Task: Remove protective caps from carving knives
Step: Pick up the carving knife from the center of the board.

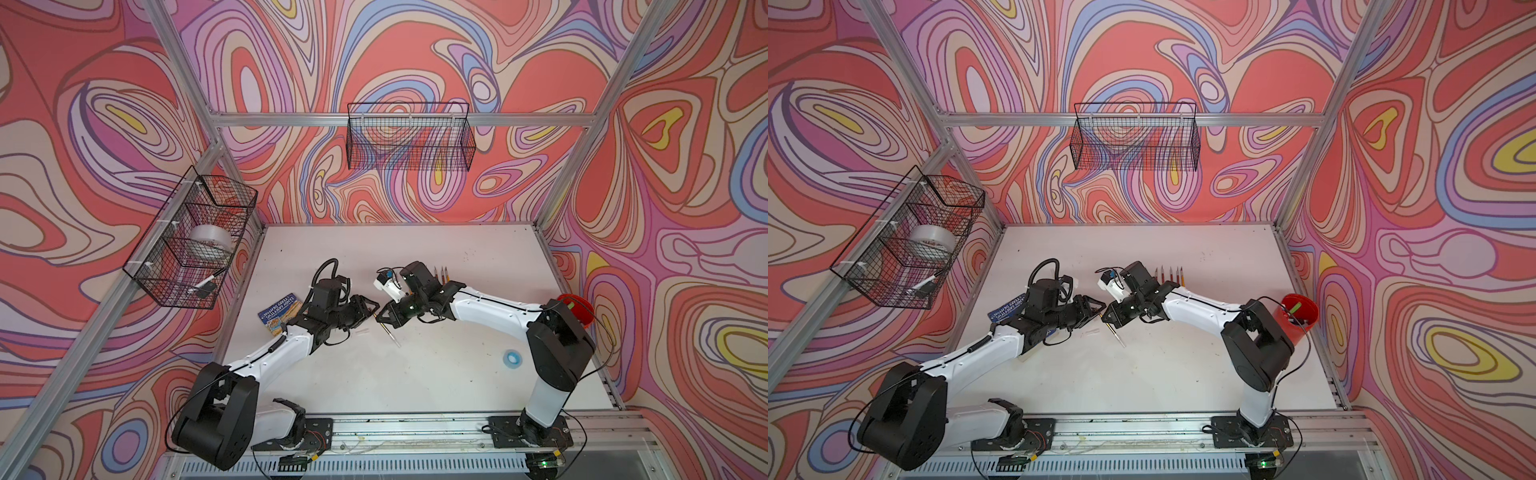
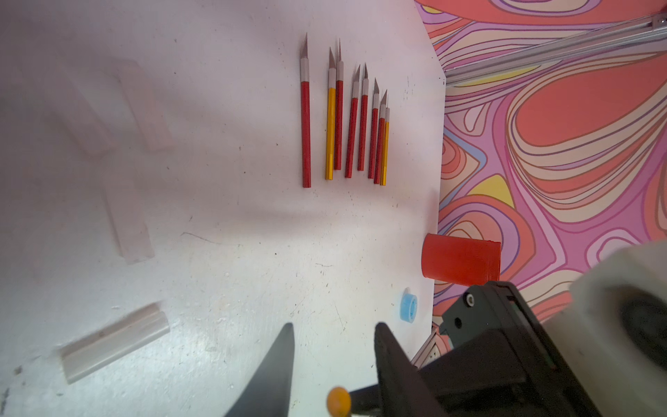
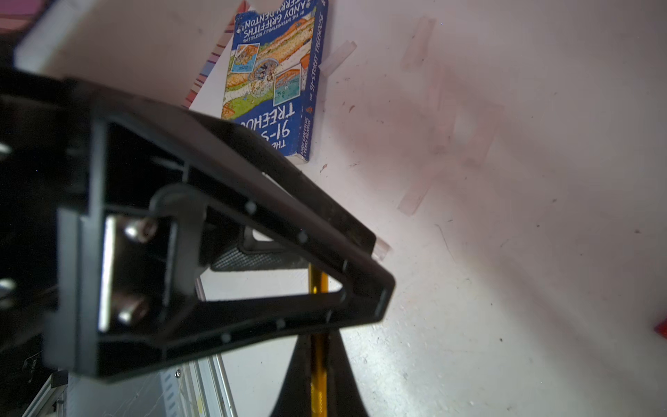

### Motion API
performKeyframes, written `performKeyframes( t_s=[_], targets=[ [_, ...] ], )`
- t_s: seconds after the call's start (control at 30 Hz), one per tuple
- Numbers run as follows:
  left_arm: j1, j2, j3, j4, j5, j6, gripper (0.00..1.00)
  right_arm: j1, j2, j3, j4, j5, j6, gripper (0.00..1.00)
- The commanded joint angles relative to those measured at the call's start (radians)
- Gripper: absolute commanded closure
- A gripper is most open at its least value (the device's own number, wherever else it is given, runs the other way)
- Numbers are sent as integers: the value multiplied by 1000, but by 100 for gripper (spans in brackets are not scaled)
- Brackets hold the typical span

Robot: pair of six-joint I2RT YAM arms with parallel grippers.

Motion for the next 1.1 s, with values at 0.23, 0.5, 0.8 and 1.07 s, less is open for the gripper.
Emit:
performKeyframes(
  t_s=[0.23, 0.5, 0.8, 1.07],
  targets=[
    [-20, 9, 11, 18, -8, -40, 100, 3, 25, 29, 52, -12, 38, 100],
    [-19, 8, 16, 14, -28, -63, 100, 3, 2, 9, 67, 7, 63, 79],
    [-19, 54, 55, 113, -35, -168, 100, 1, -275, -191, 151, 220, 119, 53],
    [-20, 36, 40, 276, -173, -327, 100, 51, -491, -358, 355, 302, 295, 46]
  ],
)
